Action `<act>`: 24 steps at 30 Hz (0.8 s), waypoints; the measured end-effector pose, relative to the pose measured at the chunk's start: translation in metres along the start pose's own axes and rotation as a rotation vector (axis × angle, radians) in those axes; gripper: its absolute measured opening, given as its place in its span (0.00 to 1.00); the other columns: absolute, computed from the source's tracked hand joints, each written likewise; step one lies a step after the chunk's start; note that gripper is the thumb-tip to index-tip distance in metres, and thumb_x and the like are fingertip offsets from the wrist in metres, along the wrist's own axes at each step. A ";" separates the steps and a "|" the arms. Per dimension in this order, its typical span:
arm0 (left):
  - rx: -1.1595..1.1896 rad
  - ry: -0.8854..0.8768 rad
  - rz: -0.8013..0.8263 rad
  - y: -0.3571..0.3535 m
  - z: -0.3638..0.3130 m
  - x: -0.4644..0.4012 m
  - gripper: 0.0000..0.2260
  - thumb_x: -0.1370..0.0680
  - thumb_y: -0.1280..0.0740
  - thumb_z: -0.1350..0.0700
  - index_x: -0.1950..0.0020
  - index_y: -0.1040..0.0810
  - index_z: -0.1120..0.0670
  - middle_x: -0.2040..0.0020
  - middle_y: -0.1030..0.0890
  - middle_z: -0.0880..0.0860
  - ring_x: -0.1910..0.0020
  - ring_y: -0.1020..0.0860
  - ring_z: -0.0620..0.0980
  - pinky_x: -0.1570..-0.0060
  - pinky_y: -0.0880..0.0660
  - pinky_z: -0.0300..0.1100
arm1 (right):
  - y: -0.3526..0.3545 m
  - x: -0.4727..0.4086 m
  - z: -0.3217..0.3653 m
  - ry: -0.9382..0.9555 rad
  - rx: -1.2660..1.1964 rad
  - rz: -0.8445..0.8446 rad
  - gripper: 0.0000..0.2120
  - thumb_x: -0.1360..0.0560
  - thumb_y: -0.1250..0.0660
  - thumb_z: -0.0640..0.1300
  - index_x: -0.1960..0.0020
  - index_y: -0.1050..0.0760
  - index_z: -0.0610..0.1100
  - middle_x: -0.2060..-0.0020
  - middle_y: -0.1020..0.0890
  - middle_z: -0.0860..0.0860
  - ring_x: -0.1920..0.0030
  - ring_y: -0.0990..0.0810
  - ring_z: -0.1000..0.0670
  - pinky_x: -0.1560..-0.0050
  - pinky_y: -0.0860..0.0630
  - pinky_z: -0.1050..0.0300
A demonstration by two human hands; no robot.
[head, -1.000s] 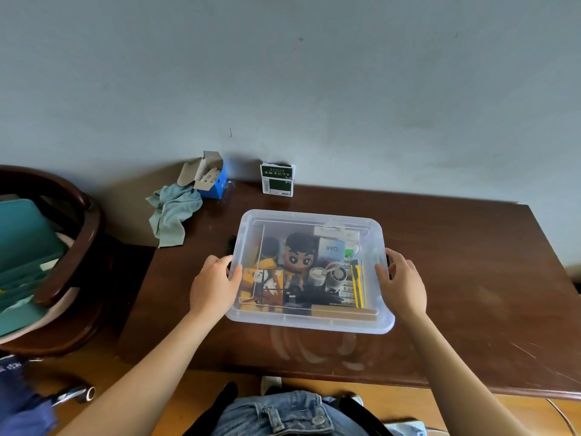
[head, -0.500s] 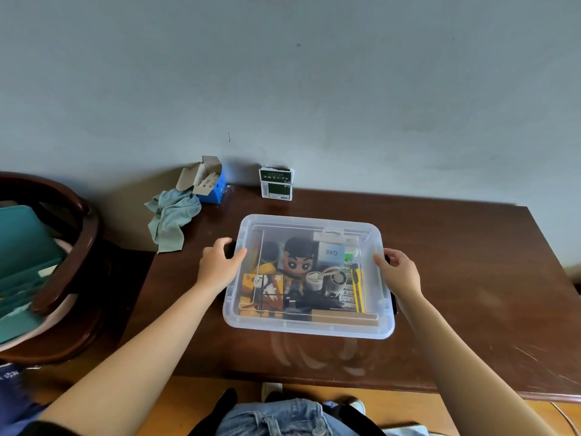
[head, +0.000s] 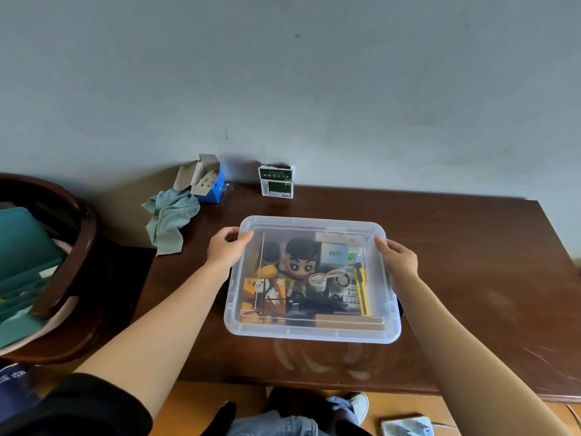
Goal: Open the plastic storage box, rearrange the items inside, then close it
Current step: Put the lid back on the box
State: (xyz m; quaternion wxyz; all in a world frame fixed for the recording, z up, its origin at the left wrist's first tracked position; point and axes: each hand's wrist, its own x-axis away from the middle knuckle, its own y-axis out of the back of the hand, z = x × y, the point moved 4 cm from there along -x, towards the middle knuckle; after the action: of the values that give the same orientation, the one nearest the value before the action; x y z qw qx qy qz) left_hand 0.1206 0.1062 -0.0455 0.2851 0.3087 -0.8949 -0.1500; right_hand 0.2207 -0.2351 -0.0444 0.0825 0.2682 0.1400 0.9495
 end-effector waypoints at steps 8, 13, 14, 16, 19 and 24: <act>-0.161 -0.063 0.054 -0.001 0.015 0.025 0.26 0.21 0.39 0.44 0.28 0.37 0.56 0.36 0.26 0.56 0.40 0.26 0.55 0.49 0.30 0.43 | 0.007 0.011 -0.006 0.068 0.220 0.025 0.26 0.25 0.34 0.58 0.34 0.29 0.42 0.44 0.22 0.50 0.45 0.23 0.47 0.51 0.26 0.55; -0.072 -0.007 0.190 0.007 0.047 0.048 0.29 0.21 0.38 0.43 0.25 0.39 0.55 0.29 0.31 0.54 0.32 0.31 0.53 0.37 0.33 0.45 | 0.022 0.027 -0.032 0.032 0.236 0.117 0.18 0.26 0.36 0.61 0.58 0.26 0.45 0.66 0.22 0.53 0.67 0.25 0.55 0.71 0.32 0.61; -0.084 -0.032 0.181 0.006 0.049 0.053 0.30 0.21 0.39 0.43 0.24 0.42 0.55 0.27 0.33 0.54 0.30 0.34 0.53 0.37 0.35 0.44 | 0.023 0.030 -0.035 0.027 0.221 0.129 0.18 0.26 0.36 0.60 0.59 0.26 0.45 0.66 0.22 0.52 0.67 0.25 0.54 0.70 0.32 0.60; -0.138 -0.079 0.146 0.004 0.048 0.060 0.29 0.20 0.41 0.44 0.24 0.45 0.56 0.27 0.35 0.55 0.29 0.35 0.55 0.37 0.35 0.44 | 0.023 0.033 -0.039 0.032 0.199 0.144 0.18 0.25 0.36 0.59 0.60 0.27 0.44 0.66 0.23 0.51 0.67 0.25 0.53 0.69 0.31 0.59; -0.239 -0.114 0.091 0.004 0.046 0.064 0.28 0.19 0.44 0.44 0.24 0.44 0.57 0.28 0.33 0.58 0.31 0.32 0.57 0.36 0.33 0.49 | 0.021 0.037 -0.041 0.057 0.187 0.138 0.18 0.24 0.37 0.58 0.62 0.29 0.44 0.68 0.25 0.50 0.68 0.27 0.52 0.69 0.31 0.59; -0.366 -0.163 -0.034 0.003 0.041 0.072 0.26 0.18 0.46 0.45 0.25 0.43 0.58 0.32 0.29 0.61 0.36 0.27 0.60 0.45 0.28 0.49 | 0.021 0.038 -0.042 0.063 0.171 0.110 0.17 0.24 0.37 0.58 0.58 0.29 0.43 0.66 0.25 0.50 0.67 0.28 0.52 0.68 0.31 0.59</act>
State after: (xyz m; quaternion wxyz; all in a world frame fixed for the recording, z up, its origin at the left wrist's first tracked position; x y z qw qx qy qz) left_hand 0.0473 0.0663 -0.0466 0.2603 0.2537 -0.8675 -0.3397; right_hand 0.1645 -0.2554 -0.0541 0.0027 0.2514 0.2080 0.9453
